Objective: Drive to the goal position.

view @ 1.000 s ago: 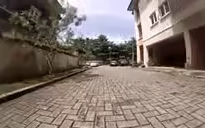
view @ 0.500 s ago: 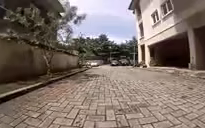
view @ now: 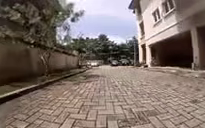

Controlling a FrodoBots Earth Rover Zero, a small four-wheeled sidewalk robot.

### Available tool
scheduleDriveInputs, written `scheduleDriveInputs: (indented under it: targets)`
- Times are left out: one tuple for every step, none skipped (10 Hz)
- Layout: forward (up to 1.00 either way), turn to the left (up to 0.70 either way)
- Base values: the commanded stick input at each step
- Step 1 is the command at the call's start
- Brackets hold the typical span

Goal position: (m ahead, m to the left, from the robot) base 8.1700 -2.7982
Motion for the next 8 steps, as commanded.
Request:
scheduleDriveInputs:
  targets:
    - [0.5,0.0]
    - [0.5,0.0]
    - [0.5,0.0]
    - [0.5,0.0]
    - [0.5,0.0]
    - [0.5,0.0]
    - [0.5,0.0]
    - [0.5,-0.5]
